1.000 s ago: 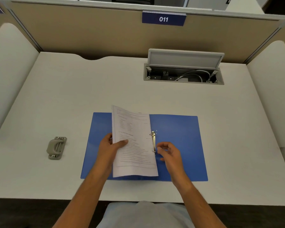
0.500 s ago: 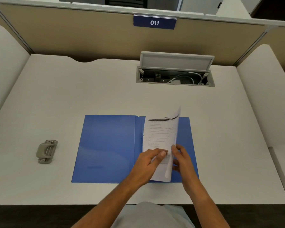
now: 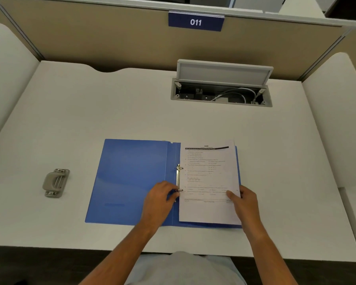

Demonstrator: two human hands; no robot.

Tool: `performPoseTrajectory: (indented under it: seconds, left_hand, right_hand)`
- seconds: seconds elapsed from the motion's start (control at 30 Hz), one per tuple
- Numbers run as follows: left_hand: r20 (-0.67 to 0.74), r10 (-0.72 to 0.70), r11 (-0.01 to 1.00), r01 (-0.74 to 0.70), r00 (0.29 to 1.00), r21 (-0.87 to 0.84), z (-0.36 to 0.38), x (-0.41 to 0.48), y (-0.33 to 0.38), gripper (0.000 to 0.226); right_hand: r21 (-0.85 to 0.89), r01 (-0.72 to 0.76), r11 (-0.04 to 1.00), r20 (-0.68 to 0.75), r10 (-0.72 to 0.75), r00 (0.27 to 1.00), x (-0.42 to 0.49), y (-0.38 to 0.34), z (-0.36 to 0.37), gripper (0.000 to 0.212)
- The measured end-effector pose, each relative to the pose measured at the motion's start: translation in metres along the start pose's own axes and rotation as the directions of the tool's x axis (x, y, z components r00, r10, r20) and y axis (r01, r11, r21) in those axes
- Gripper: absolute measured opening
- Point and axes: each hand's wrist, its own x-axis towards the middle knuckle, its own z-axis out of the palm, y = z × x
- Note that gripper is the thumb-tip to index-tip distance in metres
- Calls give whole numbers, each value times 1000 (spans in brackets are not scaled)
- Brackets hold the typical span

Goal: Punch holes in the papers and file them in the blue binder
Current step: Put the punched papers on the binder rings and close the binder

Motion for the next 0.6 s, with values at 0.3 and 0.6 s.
performPoseTrajectory:
  seconds: [0.3, 0.6]
  left_hand:
    - [0, 64, 992, -64, 998, 112, 5, 10, 7, 17]
    - [-106, -28, 997, 35, 994, 65, -19, -2, -6, 20]
  right_hand:
    - [-495, 227, 839, -184, -356, 916, -2, 0, 13, 37]
    - [-768, 629, 118, 423, -644, 638, -25, -16, 78, 50]
